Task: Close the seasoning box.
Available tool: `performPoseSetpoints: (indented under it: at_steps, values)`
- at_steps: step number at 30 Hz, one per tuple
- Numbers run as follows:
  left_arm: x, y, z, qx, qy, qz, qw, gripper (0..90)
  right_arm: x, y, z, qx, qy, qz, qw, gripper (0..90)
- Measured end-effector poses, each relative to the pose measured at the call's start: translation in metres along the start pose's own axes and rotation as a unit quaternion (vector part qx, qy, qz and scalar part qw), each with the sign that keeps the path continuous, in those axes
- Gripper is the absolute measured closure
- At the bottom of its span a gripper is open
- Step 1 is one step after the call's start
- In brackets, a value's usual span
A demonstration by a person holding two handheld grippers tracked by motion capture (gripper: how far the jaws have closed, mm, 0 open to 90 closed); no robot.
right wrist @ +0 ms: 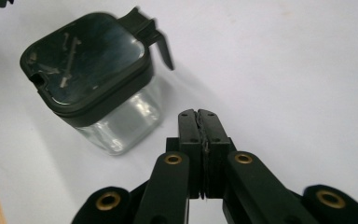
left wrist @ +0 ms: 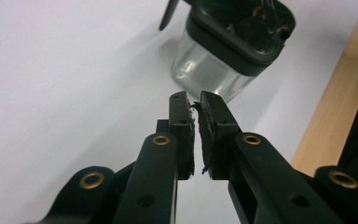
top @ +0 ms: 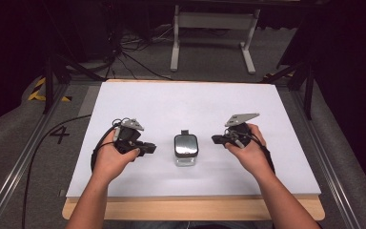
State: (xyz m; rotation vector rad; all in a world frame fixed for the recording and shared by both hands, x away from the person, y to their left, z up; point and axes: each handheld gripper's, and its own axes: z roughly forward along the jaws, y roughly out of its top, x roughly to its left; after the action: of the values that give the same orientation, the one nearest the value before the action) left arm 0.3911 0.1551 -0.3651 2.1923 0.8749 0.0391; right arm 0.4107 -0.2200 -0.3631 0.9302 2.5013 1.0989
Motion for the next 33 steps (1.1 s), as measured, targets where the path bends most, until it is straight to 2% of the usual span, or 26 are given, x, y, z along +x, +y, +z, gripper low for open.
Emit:
performPoseSetpoints:
  at_steps: [2,6,10,12,13,15,16,20,22,24,25,26,27,29,33]
  values:
    - [0.003,-0.004,-0.005,0.0,0.013,-0.008,0.9999,82.8,-0.008,-0.003,-0.012,-0.012,-0.011,0.008,0.9998,81.5]
    - [0.01,-0.013,-0.014,-0.003,0.039,-0.022,0.999,81.4,-0.026,-0.012,-0.031,-0.019,-0.038,0.022,0.9988,78.3]
    - [0.022,-0.019,-0.022,-0.017,0.052,-0.045,0.9975,80.3,-0.043,-0.027,-0.049,-0.023,-0.061,0.042,0.997,75.0]
    - [0.026,-0.02,-0.023,-0.018,0.057,-0.047,0.9971,79.6,-0.052,-0.036,-0.056,-0.022,-0.071,0.053,0.9958,72.7]
    - [0.028,-0.022,-0.024,-0.02,0.058,-0.054,0.9966,79.6,-0.052,-0.036,-0.056,-0.022,-0.071,0.053,0.9958,72.7]
    - [0.038,-0.027,-0.023,-0.025,0.067,-0.069,0.9951,77.7,-0.063,-0.046,-0.063,-0.025,-0.081,0.061,0.9946,69.6]
    - [0.038,-0.027,-0.023,-0.025,0.067,-0.069,0.9951,76.4,-0.068,-0.05,-0.064,-0.028,-0.083,0.062,0.9943,69.6]
    - [0.051,-0.033,-0.02,-0.033,0.08,-0.082,0.9928,71.1,-0.079,-0.06,-0.064,-0.032,-0.084,0.067,0.9937,61.7]
    - [0.055,-0.036,-0.017,-0.031,0.084,-0.088,0.9921,70.9,-0.085,-0.065,-0.062,-0.028,-0.094,0.058,0.9934,60.3]
    - [0.058,-0.037,-0.014,-0.033,0.084,-0.087,0.992,68.8,-0.089,-0.069,-0.06,-0.024,-0.099,0.053,0.9933,59.9]
    - [0.063,-0.041,-0.006,-0.031,0.091,-0.088,0.9915,67.8,-0.097,-0.076,-0.055,-0.026,-0.102,0.049,0.9932,58.5]
    - [0.067,-0.043,-0.002,-0.029,0.091,-0.084,0.9919,67.2,-0.099,-0.078,-0.053,-0.025,-0.104,0.048,0.9931,58.3]
    - [0.068,-0.044,0.0,-0.031,0.093,-0.086,0.9915,66.1,-0.103,-0.081,-0.051,-0.012,-0.103,0.044,0.9936,58.3]
    - [0.072,-0.047,0.005,-0.032,0.098,-0.083,0.9913,63.2,-0.107,-0.085,-0.047,-0.005,-0.102,0.035,0.9941,58.0]
    - [0.078,-0.05,0.012,-0.029,0.103,-0.072,0.9916,60.8,-0.114,-0.094,-0.039,-0.007,-0.083,0.048,0.9954,56.7]
